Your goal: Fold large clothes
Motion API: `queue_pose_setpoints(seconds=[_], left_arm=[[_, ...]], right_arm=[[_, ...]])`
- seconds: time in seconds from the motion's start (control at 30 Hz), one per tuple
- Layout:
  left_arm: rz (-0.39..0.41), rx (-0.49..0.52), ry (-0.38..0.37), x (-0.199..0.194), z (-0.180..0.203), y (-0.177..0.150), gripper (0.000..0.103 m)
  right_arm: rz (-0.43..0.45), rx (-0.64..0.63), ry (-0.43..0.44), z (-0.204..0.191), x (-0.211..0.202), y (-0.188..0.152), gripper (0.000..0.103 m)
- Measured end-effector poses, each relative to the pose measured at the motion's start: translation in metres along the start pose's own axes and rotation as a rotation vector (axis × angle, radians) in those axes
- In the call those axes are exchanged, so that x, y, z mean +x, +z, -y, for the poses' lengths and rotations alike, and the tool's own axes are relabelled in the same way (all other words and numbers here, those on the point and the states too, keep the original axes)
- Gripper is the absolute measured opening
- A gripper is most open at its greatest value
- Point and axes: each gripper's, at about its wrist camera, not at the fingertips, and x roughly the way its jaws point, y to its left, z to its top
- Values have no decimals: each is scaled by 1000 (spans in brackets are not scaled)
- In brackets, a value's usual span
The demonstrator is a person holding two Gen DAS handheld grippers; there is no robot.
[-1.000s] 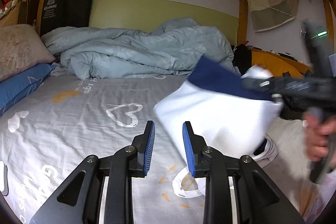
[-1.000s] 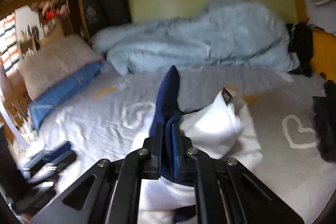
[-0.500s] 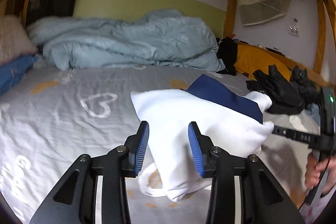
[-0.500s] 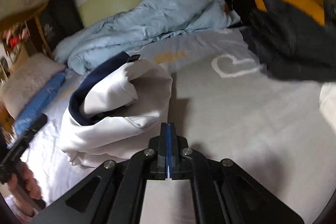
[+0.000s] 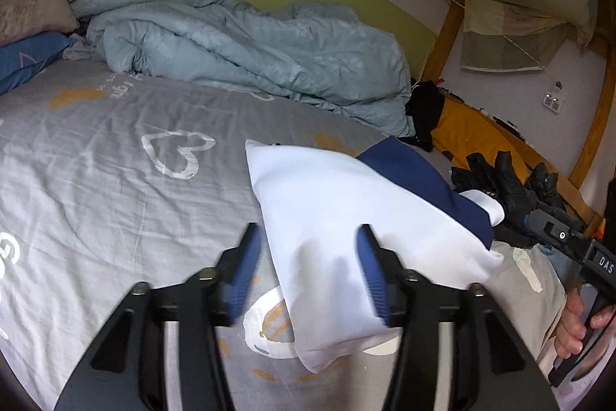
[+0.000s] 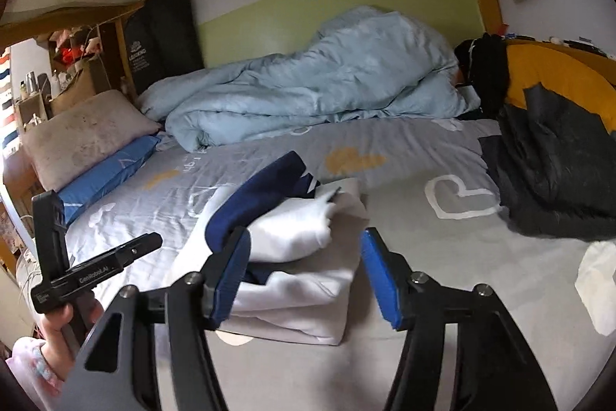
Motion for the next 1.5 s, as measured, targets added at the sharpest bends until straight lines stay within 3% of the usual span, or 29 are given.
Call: queue_pose_setpoints(seconds=[0.03,0.13,0.23,0.3,0.53,0.63,0.7,0.73,0.77,0.8,0.83,0.9,1.0,1.1,1.2,1.33,1.5], left_arm=[[0,-5,-8,-1,1,1,81],[7,-60,-37,-7,1,6,101],[5,-90,-91,-14,5,13,103],[-15,-95,-83,-10,10,19,103],[-263,-261,-135,57,0,12,103],[-298,-396,-158,77,-21,-4,103],[-302,-442,-160,87,-31,-15,103],[-309,-450,-161,92,-33,-20,103],[-299,-441,-158,92,-31,-21,102],[-292,-426,-177,90,-27,-19,86],[-289,-433,-246,90,-25,-18,73],[-266,-409,-245,84,-22,-15,65],[-221,-290,-209,72,0,-5,59],[-160,-217,-194,57,24,9,54],[-94,-143,-210,41,53,25,53],[-27,-37,-272,23,104,48,53],[43,30,-378,17,178,84,53]], right_arm=[[-14,0,7,-1,3,3,65],[-46,28,26,2,15,8,76],[-64,85,37,11,23,8,91],[-77,121,47,18,30,6,100],[-260,275,164,44,86,-21,103],[-335,329,214,54,111,-40,103],[-377,401,304,57,127,-57,103],[-350,382,299,54,129,-59,103],[-321,335,298,47,128,-57,97],[-318,318,326,43,131,-57,89],[-321,334,333,43,136,-56,87],[-307,370,334,47,139,-54,68],[-257,354,360,47,124,-47,50],[-226,274,343,36,105,-36,49],[-195,278,348,39,82,-20,49],[-94,265,353,57,32,2,49],[64,226,297,86,-34,43,49]])
